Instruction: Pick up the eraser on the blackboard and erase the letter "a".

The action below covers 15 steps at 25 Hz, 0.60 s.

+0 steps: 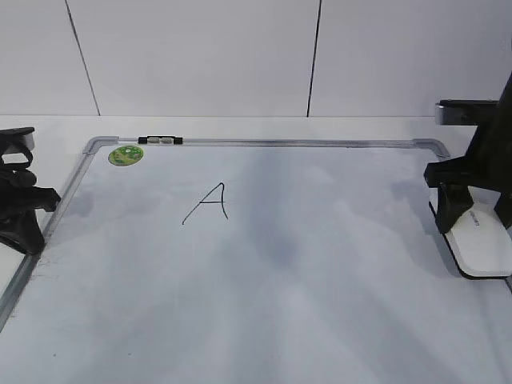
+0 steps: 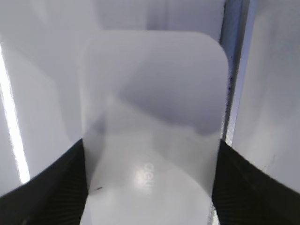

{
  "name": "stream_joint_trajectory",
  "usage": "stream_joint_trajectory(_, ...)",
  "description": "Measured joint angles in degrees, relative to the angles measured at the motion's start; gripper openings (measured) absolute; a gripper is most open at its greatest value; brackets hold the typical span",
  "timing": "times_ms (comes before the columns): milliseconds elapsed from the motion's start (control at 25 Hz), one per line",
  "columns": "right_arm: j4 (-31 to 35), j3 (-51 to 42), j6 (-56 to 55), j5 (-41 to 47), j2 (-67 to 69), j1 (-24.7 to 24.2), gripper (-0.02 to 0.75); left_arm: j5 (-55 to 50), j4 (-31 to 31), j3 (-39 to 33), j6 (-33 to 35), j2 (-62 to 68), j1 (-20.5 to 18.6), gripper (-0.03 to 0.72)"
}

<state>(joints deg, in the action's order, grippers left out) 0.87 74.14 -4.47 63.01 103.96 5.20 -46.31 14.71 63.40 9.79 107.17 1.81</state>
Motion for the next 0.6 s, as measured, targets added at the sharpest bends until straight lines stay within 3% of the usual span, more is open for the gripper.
stream_joint_trajectory(600, 1.5, 0.0, 4.5, 0.2, 1.1, -3.3, 0.567, 0.0, 0.0, 0.0, 0.0, 0.0, 0.0, 0.035)
